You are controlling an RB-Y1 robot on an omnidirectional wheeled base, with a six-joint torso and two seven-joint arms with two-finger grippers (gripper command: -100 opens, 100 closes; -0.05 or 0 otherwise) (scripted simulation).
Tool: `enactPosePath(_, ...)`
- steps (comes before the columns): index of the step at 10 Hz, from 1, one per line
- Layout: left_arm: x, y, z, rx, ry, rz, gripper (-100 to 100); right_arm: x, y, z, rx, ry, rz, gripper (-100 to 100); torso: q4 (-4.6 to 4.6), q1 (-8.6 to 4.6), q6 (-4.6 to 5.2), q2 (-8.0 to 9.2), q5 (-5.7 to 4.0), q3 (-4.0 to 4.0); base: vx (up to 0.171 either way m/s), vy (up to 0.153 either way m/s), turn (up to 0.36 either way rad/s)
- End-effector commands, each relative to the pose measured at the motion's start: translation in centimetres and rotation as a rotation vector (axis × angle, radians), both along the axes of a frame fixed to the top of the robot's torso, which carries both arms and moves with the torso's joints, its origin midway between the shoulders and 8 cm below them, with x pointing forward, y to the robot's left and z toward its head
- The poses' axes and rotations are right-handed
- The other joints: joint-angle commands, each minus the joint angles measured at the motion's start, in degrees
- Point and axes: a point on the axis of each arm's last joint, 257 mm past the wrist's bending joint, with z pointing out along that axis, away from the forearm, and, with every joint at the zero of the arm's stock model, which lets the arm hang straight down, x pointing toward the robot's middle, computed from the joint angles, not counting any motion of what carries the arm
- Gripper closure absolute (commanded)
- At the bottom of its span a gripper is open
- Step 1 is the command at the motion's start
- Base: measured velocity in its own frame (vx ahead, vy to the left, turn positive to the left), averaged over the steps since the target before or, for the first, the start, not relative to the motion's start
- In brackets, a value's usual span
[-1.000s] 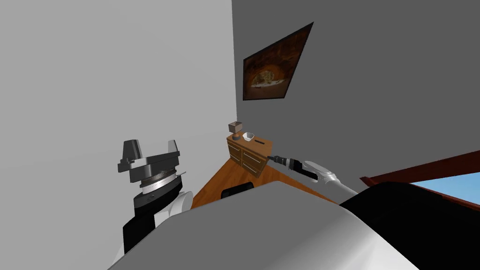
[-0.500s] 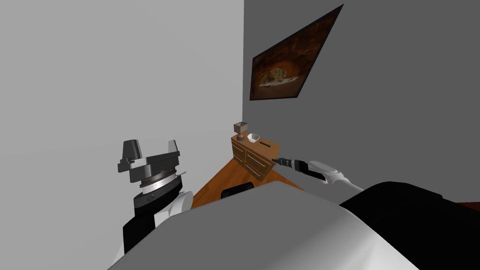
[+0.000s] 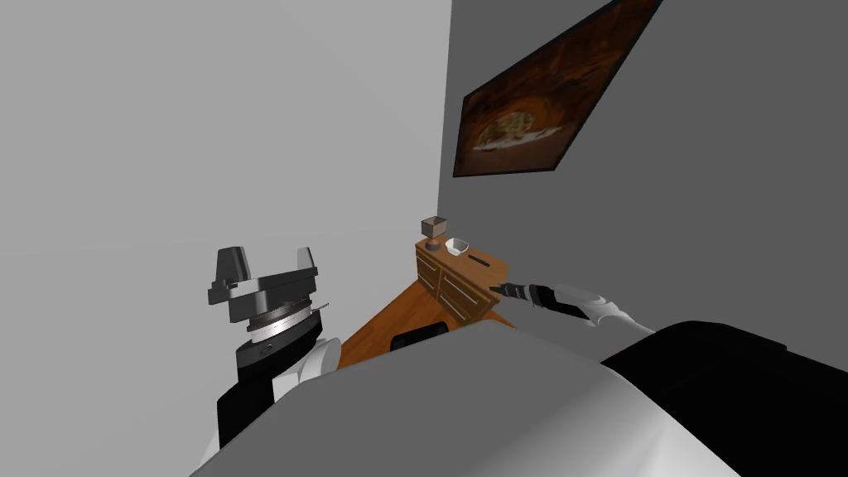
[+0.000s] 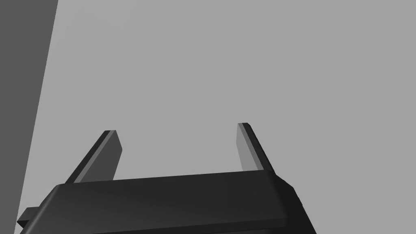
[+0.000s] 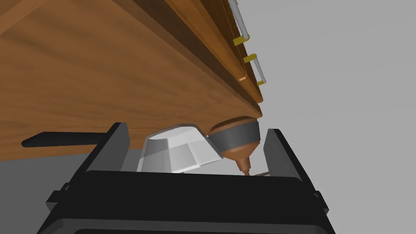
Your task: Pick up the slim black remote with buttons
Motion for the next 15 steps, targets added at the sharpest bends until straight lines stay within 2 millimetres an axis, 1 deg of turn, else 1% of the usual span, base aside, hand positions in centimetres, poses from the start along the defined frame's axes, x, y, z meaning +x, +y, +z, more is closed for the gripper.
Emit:
enactPosePath(1, 0.0, 0.0, 0.0, 0.0, 0.0, 0.0, 0, -2.4, -2.8, -0.8, -0.074, 0.074, -0.007, -100, 0.0, 0.0, 0.0, 0.0, 0.0, 0.0, 0.109, -0.022, 0.256)
enactPosePath(2, 0.0, 0.0, 0.0, 0.0, 0.0, 0.0, 0, -2.4, -2.8, -0.8, -0.074, 0.074, -0.007, -100, -0.01, -0.05, -0.06, -0.07, 0.0, -0.03, 0.088, -0.026, 0.189)
enactPosePath(4, 0.0, 0.0, 0.0, 0.0, 0.0, 0.0, 0, -5.8, -6.6, -1.7, -0.172, 0.179, 0.002, -100, -0.02, -0.06, -0.08, -0.11, -0.01, -0.06, 0.132, -0.036, 0.364)
enactPosePath(5, 0.0, 0.0, 0.0, 0.0, 0.0, 0.0, 0, -6.6, -7.4, -2.1, -0.186, 0.2, -0.009, -100, -0.05, -0.12, -0.09, -0.27, -0.02, -0.15, 0.123, -0.058, 0.155)
enactPosePath(6, 0.0, 0.0, 0.0, 0.0, 0.0, 0.0, 0, -8.3, -8.8, -2.4, -0.229, 0.251, 0.003, -100, -0.05, -0.13, 0.01, -0.19, -0.03, -0.12, 0.133, -0.056, 0.27)
enactPosePath(7, 0.0, 0.0, 0.0, 0.0, 0.0, 0.0, 0, -8.8, -9.4, -2.5, -0.234, 0.262, -0.009, -100, -0.05, -0.13, -0.07, -0.23, -0.04, -0.13, 0.108, -0.054, 0.133)
enactPosePath(8, 0.0, 0.0, 0.0, 0.0, 0.0, 0.0, 0, -10.7, -10.8, -2.9, -0.276, 0.317, 0.002, -100, -0.04, -0.1, 0.02, -0.14, -0.04, -0.09, 0.109, -0.05, 0.245)
enactPosePath(9, 0.0, 0.0, 0.0, 0.0, 0.0, 0.0, 0, -11.1, -11.1, -2.9, -0.278, 0.323, -0.008, -100, -0.03, -0.09, -0.06, -0.15, -0.03, -0.09, 0.089, -0.031, 0.127)
enactPosePath(10, 0.0, 0.0, 0.0, 0.0, 0.0, 0.0, 0, -13.3, -12.7, -3.2, -0.316, 0.383, -0.006, -100, -0.02, 0.0, 0.03, -0.07, -0.01, -0.05, 0.108, -0.029, 0.2)
enactPosePath(12, 0.0, 0.0, 0.0, 0.0, 0.0, 0.0, 0, -13.3, -12.7, -3.2, -0.316, 0.383, -0.006, -100, -0.02, -0.01, 0.01, -0.06, -0.01, -0.04, 0.059, -0.037, 0.058)
enactPosePath(13, 0.0, 0.0, 0.0, 0.0, 0.0, 0.0, 0, -15.6, -14.0, -3.5, -0.348, 0.44, -0.003, -100, 0.02, 0.05, 0.04, 0.11, -0.01, 0.05, 0.074, -0.033, 0.2)
enactPosePath(15, 0.0, 0.0, 0.0, 0.0, 0.0, 0.0, 0, -19.9, -15.8, -4.0, -0.395, 0.545, 0.006, -100, -0.04, -0.1, -0.04, -0.21, -0.02, -0.12, 0.168, -0.088, 0.34)
